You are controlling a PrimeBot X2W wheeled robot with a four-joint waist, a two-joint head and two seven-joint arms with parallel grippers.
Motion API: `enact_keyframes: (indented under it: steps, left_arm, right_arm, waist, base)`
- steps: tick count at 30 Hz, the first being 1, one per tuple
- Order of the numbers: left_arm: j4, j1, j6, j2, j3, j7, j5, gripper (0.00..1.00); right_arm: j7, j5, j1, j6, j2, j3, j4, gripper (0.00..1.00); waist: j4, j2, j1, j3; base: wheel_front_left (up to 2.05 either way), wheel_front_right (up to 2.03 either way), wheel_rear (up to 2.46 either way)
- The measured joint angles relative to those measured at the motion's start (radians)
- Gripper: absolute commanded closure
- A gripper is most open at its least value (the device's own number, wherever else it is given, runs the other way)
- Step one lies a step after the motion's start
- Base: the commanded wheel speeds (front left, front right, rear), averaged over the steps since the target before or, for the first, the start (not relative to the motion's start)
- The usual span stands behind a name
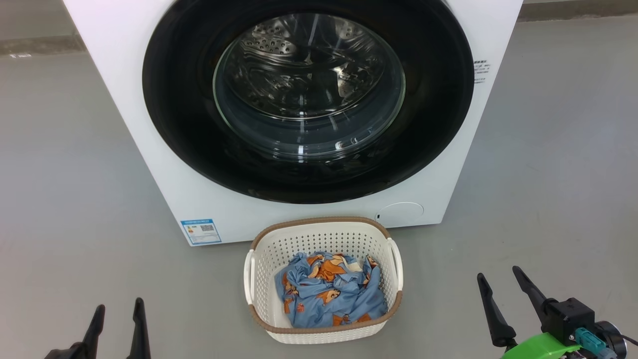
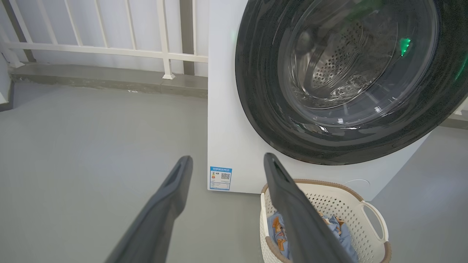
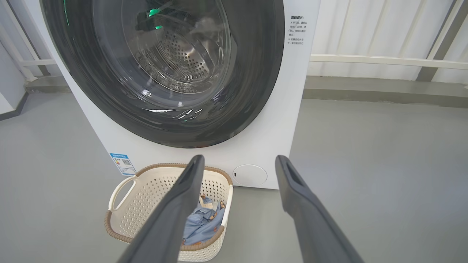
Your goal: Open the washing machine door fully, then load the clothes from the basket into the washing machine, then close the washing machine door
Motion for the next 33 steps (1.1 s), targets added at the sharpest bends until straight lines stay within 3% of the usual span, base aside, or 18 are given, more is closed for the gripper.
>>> enact_keyframes:
  steps: [24,33]
  left_arm:
    - [0.008,0.013,0.000,0.001,0.007,-0.003,0.018,0.00]
    - [0.005,0.013,0.000,0.001,0.009,-0.003,0.018,0.00]
  right_arm:
    - [-0.004,-0.023,0.000,0.000,0.000,-0.004,-0.009,0.00]
    - [-0.004,-0.023,0.000,0.000,0.000,-0.002,-0.009,0.00]
  waist:
    - [0.004,0.0000,0.0000,0.000]
    - [0.002,0.0000,0.0000,0.000]
  base:
    - [0.00,0.00,-0.01]
    - [0.48,0.48,-0.97]
